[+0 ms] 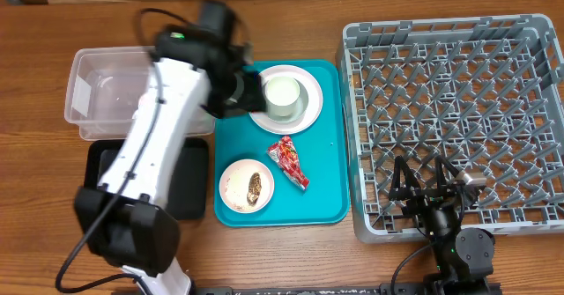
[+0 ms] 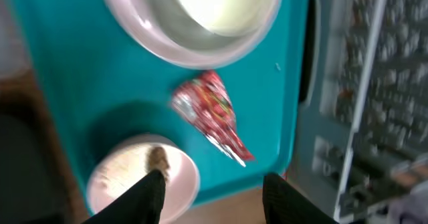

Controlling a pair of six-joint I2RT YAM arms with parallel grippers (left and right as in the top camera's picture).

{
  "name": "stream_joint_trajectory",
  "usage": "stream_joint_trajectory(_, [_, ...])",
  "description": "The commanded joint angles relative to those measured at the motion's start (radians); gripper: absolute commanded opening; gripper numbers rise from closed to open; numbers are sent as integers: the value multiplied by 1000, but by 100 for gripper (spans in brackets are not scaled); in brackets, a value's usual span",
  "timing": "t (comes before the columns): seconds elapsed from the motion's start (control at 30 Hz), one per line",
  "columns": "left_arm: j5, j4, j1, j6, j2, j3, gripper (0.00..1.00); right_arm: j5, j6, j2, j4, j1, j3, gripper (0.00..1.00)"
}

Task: Sort waste into correct bins and load items into the dishwasher
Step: 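Move the left gripper back over the red snack wrapper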

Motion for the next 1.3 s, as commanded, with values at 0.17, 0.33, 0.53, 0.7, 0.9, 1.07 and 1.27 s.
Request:
stream_joint_trajectory(0.17, [-122,-31,-280,-206,6,4,51,7,8,-8,6,6,-10,100])
stream_joint_trajectory(0.33, [-272,-30,-406,-328,9,2,58,7,8,-8,6,6,-10,100])
stream_joint_trajectory(0.53, [-414,-30,-514,-330,30,2,100,7,8,-8,6,6,-10,100])
stream_joint_trajectory(0.7, [-468,-10,-533,-367,49,1,100,7,8,-8,6,6,-10,100])
stream_joint_trajectory(0.9, [-448,50,-521,-365,52,1,92,7,8,-8,6,6,-10,100])
stream_joint_trajectory(1.07, [-448,50,-526,-407,56,-5,24,7,8,-8,6,6,-10,100])
stream_joint_trajectory(1.27, [-485,41,-533,-678,63,-72,4,7,8,-8,6,6,-10,100])
